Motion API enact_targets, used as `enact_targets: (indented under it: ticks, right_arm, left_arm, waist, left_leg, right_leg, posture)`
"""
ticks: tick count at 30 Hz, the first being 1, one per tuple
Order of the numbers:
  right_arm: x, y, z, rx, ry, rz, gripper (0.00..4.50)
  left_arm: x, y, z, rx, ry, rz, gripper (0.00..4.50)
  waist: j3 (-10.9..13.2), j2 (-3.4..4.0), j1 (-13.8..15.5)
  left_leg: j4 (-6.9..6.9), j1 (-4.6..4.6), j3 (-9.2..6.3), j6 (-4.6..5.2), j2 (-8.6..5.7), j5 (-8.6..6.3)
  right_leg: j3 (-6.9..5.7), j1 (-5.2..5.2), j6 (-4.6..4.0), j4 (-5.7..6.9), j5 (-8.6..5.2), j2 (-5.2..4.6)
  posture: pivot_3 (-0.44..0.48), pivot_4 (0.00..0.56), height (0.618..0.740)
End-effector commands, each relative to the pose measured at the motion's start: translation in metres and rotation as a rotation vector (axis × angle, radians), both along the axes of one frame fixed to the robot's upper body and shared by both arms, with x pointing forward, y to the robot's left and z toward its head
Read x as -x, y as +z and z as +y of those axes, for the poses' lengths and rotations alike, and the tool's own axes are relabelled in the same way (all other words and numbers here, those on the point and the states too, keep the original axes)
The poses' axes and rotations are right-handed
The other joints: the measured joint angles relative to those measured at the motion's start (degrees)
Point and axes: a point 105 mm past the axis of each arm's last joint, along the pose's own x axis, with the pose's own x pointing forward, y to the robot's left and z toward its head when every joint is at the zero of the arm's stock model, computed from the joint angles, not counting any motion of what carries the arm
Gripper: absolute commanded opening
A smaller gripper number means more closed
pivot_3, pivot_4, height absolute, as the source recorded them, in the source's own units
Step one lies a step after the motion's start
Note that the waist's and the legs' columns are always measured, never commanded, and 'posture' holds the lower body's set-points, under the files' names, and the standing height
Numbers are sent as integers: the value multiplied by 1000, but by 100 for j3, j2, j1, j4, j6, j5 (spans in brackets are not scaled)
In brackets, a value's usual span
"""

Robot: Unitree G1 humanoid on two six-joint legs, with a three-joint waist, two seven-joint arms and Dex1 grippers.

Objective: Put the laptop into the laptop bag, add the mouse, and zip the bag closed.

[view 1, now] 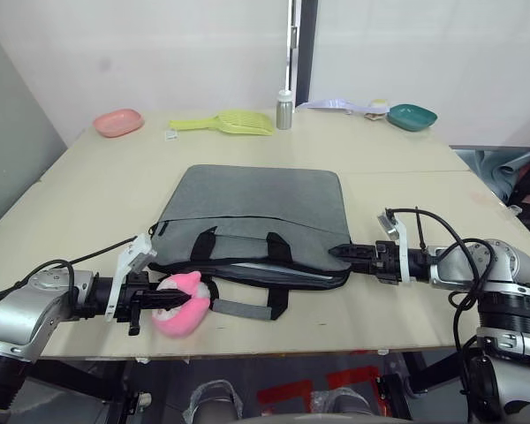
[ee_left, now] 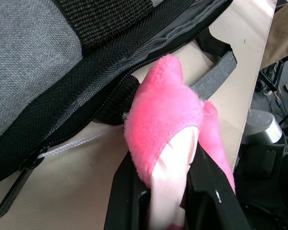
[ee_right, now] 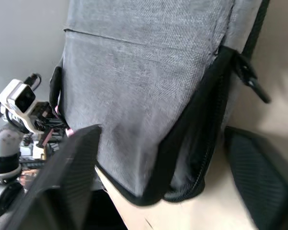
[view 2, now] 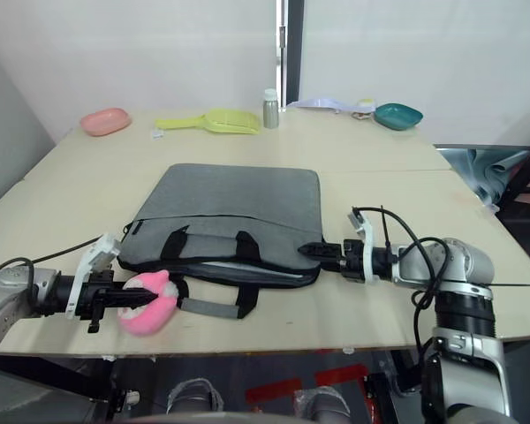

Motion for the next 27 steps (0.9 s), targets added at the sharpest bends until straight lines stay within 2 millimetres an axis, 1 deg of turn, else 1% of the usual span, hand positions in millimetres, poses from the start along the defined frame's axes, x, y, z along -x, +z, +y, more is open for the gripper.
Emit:
enact_targets:
  ticks: [1,3,8,9,11,13,17,19,25,27]
  right_arm:
    - [-4,13,-3,-69,-23,-39,2573]
    - [-3,15,-1,-89,-17,-45,1993]
    - [0,17,4,-127,-13,-54,281]
    - [1,17,6,-139,-9,-57,22]
    - [3,17,8,-151,-7,-60,22]
    - [7,19,15,-175,-1,-75,22]
    - [13,23,31,-213,5,-103,22]
    - [15,22,36,-214,0,-108,22]
    - [14,21,39,-211,-40,-101,22]
    - [14,21,40,-214,-47,-99,22]
  left_arm:
    - [4,3,-4,0,-22,-8,9]
    - [5,3,-4,1,-23,-6,9]
    - [6,3,-4,0,-22,-5,9]
    - [5,3,-5,1,-22,-6,9]
    - [5,3,-6,3,-22,-6,9]
    - [5,4,-10,13,-27,-8,9]
    - [7,5,-25,53,-53,-7,9]
    - [10,6,-37,75,-86,-3,9]
    - [15,12,-59,119,-161,6,9]
    - [14,12,-62,122,-168,5,9]
  waist:
    - [0,0,7]
    - [0,1,7]
    - [0,1,-5]
    - [0,1,-4]
    - [1,1,-2]
    - [1,1,-13]
    - [2,4,-44]
    - [3,5,-52]
    - [5,8,-35]
    - [6,9,-31]
  left_leg:
    - [-1,-1,0,0,0,0]
    - [-2,-3,0,0,0,0]
    - [-5,-2,0,0,0,0]
    - [-5,-2,1,0,0,0]
    - [-5,-2,0,0,0,0]
    - [-5,-2,1,0,0,0]
    - [-7,-1,1,0,1,0]
    - [-7,0,1,-1,1,0]
    - [-10,-2,1,-1,0,0]
    - [-12,-2,-1,-4,0,1]
  right_leg:
    - [-1,0,0,-2,0,0]
    - [-1,-3,0,-2,0,0]
    - [-1,-4,0,-3,0,0]
    - [-1,-4,0,-3,0,0]
    - [-2,-4,0,-3,0,1]
    - [-1,-4,0,-4,0,1]
    - [-1,-6,0,-2,0,1]
    - [0,-6,0,-2,0,1]
    - [-1,-7,2,-6,-2,1]
    - [-2,-8,4,-5,-2,1]
  posture:
    - [0,150,740]
    - [0,150,740]
    - [0,150,740]
    - [0,150,740]
    - [0,150,740]
    - [0,150,740]
    - [0,150,740]
    - [0,150,740]
    - [0,150,740]
    - [0,150,740]
